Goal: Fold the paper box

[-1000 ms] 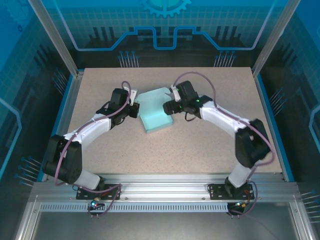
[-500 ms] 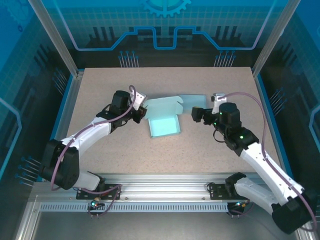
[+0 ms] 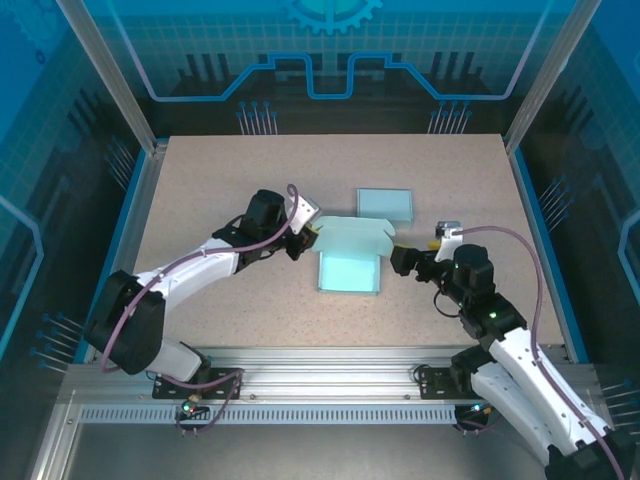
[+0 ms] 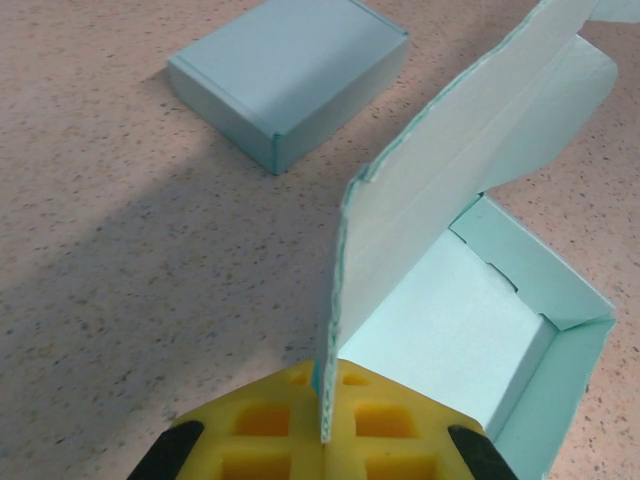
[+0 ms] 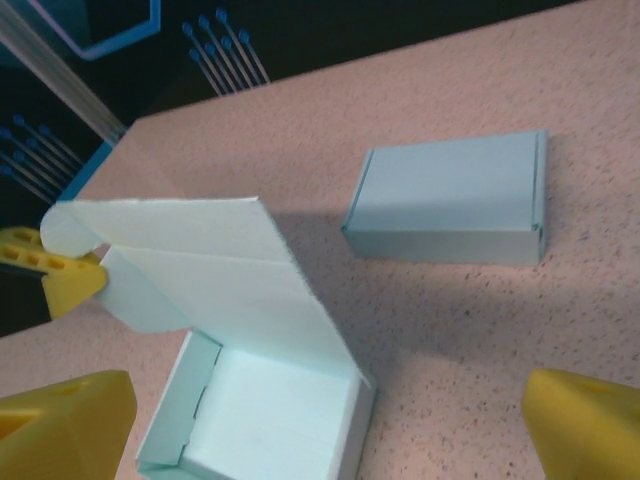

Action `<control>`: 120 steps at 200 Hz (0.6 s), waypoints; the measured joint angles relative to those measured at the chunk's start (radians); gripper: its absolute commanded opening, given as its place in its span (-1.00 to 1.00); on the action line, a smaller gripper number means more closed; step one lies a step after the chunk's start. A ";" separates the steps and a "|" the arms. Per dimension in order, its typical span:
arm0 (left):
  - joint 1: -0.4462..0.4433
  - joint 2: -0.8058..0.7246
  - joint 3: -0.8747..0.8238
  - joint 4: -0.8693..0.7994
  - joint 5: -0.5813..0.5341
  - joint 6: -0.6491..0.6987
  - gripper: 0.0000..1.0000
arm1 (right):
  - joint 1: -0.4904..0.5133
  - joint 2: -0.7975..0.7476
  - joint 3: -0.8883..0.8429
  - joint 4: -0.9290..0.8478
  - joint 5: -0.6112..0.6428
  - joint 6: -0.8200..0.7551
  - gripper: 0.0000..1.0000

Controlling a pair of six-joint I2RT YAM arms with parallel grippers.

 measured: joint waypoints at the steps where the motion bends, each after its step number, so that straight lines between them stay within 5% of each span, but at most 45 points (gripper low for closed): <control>1: -0.001 0.001 0.000 0.001 0.000 0.000 -1.00 | 0.000 0.003 -0.001 -0.001 -0.004 -0.002 0.88; 39: -0.031 0.013 -0.021 0.061 0.003 -0.002 -1.00 | -0.001 0.047 -0.077 0.012 -0.075 -0.056 0.66; 74: -0.035 0.025 -0.033 0.069 0.001 -0.003 -1.00 | -0.002 0.052 -0.099 0.021 -0.073 -0.069 0.25; 120: -0.035 0.025 -0.043 0.085 0.000 -0.010 -1.00 | -0.007 0.148 -0.098 0.069 -0.043 -0.079 0.18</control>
